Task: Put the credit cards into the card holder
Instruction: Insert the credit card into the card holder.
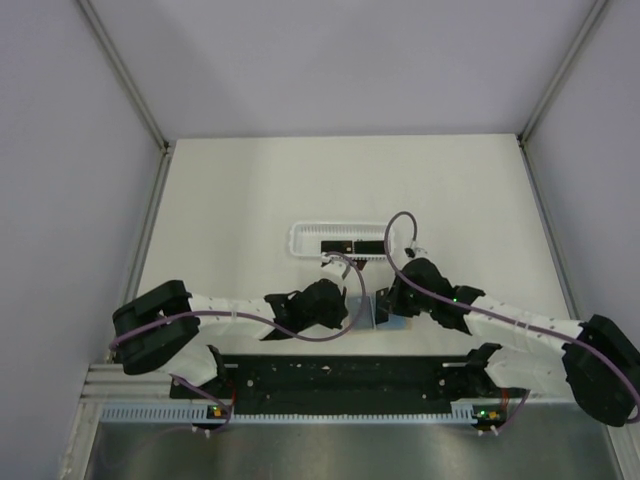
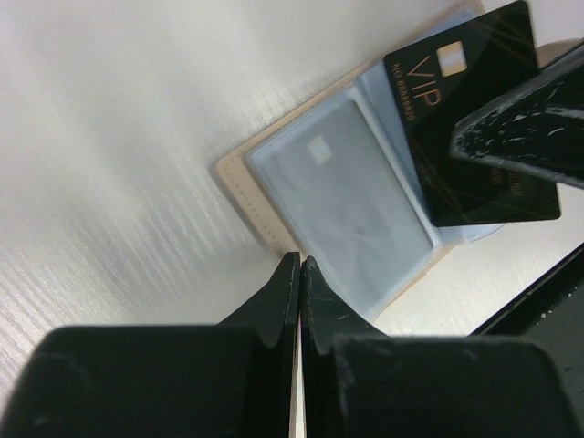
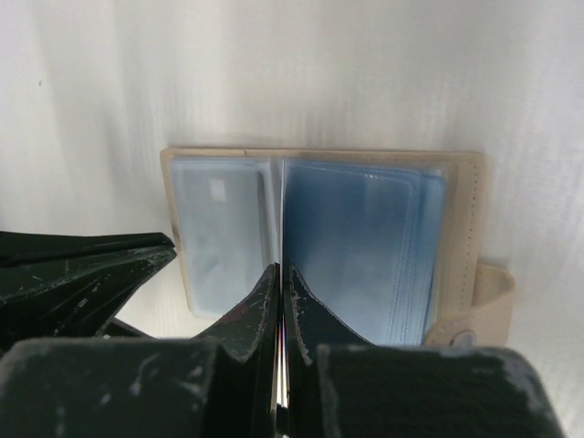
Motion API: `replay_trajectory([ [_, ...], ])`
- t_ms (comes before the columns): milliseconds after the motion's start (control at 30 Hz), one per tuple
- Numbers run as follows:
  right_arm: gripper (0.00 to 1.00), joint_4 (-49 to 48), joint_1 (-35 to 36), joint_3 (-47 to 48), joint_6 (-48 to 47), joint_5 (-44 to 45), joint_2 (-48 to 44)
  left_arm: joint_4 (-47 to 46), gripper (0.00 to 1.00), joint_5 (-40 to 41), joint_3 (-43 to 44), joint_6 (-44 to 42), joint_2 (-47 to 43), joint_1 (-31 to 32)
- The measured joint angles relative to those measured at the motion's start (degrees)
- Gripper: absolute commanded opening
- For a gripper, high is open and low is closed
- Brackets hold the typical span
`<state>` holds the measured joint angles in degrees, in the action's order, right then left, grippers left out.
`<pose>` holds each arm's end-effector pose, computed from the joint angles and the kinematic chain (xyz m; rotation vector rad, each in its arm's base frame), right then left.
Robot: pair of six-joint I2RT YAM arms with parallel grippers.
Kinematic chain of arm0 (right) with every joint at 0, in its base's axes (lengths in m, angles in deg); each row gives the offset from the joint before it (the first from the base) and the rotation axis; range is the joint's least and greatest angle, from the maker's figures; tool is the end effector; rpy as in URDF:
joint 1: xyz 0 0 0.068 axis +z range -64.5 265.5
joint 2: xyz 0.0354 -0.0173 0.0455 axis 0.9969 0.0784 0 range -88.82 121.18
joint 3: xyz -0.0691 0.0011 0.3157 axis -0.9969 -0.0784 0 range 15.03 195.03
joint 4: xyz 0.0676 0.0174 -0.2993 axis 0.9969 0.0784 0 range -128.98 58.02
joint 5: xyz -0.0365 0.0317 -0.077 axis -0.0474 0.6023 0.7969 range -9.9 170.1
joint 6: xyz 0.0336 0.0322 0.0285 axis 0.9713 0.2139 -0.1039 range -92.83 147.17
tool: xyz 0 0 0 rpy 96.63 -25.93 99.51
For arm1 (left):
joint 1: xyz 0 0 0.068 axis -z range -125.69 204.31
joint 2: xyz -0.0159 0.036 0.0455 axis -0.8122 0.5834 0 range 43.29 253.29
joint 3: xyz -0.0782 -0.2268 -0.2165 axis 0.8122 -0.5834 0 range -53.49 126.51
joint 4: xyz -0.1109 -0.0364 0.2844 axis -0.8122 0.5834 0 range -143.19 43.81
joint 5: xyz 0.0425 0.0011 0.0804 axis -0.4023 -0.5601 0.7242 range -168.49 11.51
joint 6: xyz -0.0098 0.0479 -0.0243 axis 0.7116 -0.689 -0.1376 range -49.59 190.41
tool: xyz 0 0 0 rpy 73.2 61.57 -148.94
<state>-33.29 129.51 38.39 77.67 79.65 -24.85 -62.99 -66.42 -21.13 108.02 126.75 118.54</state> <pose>0.1578 0.1528 0.1718 0.1392 2.5233 0.7509 0.1364 -0.2646 0.1640 0.4346 2.3287 -0.6736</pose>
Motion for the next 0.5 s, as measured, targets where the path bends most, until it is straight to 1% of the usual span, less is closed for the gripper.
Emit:
replay_trajectory([
  [133, 0.0, 5.9, 0.0, 0.1, -0.5, 4.0, -4.6, 0.0, 0.0, 0.0, 0.0, 0.0, 0.0, 0.0],
  [233, 0.0, 9.3, 0.0, 0.3, -0.6, 5.4, -6.6, 0.0, 0.0, 0.0, 0.0, 0.0, 0.0, 0.0],
  [500, 0.0, 11.8, 0.0, 0.3, -0.6, 5.6, -7.4, 0.0, 0.0, 0.0, 0.0, 0.0, -0.1, 0.0],
])
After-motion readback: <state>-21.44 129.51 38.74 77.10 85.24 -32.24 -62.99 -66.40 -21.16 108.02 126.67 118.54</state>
